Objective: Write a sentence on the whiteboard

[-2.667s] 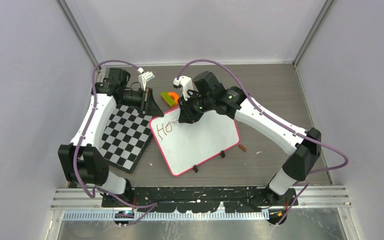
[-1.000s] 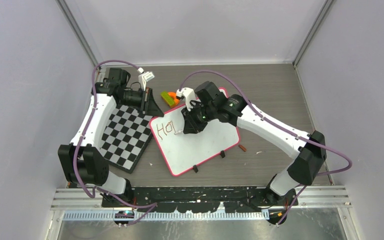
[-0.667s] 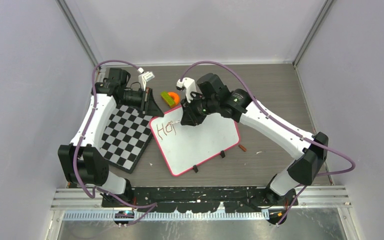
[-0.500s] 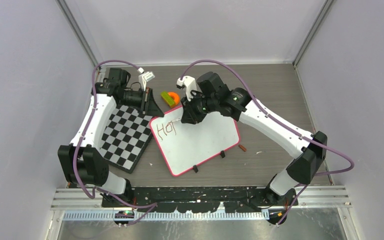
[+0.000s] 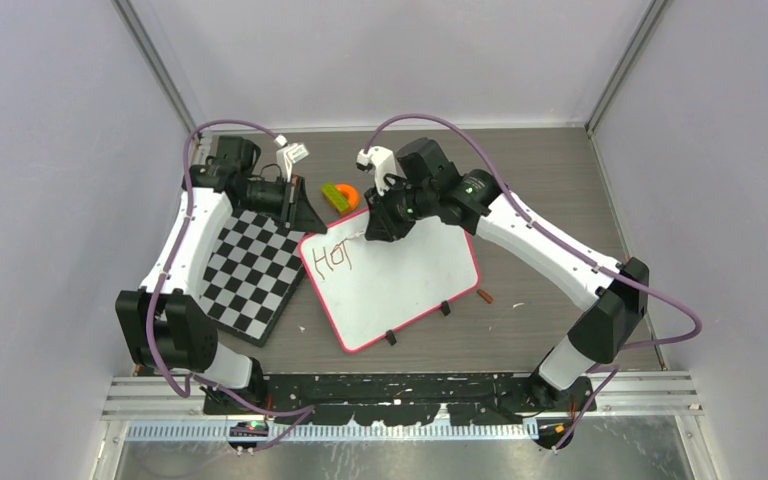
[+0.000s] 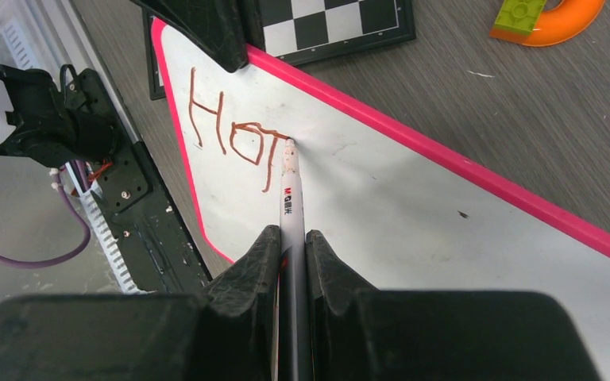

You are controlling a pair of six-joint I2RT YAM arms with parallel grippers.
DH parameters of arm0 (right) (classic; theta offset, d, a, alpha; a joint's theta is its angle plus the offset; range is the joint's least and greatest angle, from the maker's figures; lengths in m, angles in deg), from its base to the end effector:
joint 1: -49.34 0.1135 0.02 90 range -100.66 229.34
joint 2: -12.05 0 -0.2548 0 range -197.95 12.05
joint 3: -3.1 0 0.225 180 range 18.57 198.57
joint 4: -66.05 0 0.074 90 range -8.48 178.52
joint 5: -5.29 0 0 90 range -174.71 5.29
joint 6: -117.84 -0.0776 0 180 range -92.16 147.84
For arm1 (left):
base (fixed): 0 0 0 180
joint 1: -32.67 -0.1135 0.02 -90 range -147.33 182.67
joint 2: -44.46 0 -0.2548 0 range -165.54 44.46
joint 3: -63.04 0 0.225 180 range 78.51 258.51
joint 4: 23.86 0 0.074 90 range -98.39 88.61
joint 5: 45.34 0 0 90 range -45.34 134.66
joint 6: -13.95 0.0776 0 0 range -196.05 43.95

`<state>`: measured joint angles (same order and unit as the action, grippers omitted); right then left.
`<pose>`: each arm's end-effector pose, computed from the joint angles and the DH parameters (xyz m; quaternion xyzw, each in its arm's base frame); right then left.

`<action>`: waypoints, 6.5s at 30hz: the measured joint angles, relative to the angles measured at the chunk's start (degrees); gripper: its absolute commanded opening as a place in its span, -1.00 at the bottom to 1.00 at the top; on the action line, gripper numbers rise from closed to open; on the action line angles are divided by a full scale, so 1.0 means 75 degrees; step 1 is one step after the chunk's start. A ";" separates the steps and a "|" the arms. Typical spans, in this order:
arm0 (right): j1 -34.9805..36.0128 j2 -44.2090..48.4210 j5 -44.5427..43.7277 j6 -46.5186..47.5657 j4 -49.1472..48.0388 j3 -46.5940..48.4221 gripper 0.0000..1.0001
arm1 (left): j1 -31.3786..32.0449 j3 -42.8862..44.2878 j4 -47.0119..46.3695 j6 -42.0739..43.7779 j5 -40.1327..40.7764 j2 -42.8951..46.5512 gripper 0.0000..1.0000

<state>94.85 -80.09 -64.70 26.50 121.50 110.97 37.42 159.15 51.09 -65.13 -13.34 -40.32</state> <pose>0.2327 0.2748 0.3352 -0.4036 0.7983 0.3106 0.3214 0.2622 -0.0878 0.3083 0.2257 0.8285 -0.4606 0.2247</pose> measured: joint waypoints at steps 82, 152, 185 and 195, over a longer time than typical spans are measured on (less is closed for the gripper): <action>-0.0417 0.0318 0.0064 0.0137 0.0487 -0.0452 -0.99 | 0.0000 0.0000 0.0000 0.0003 0.0020 0.0009 -1.00; -0.0143 0.0149 -0.0239 0.0565 0.1212 -0.0119 -1.00 | 0.0009 0.0000 0.0029 0.0038 -0.0009 0.0009 -1.00; -0.2192 0.1309 0.1982 0.0087 0.0688 -0.0965 -0.99 | 0.0134 0.0201 0.0475 0.0638 0.0195 0.0017 -1.00; -0.1880 0.1303 0.1778 -0.0035 0.0519 -0.0965 -1.00 | 0.0160 0.0201 0.0472 0.0638 0.0245 0.0041 -1.00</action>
<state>80.76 -70.32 -51.36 26.24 125.40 103.74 38.62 160.66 54.63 -60.34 -11.50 -40.01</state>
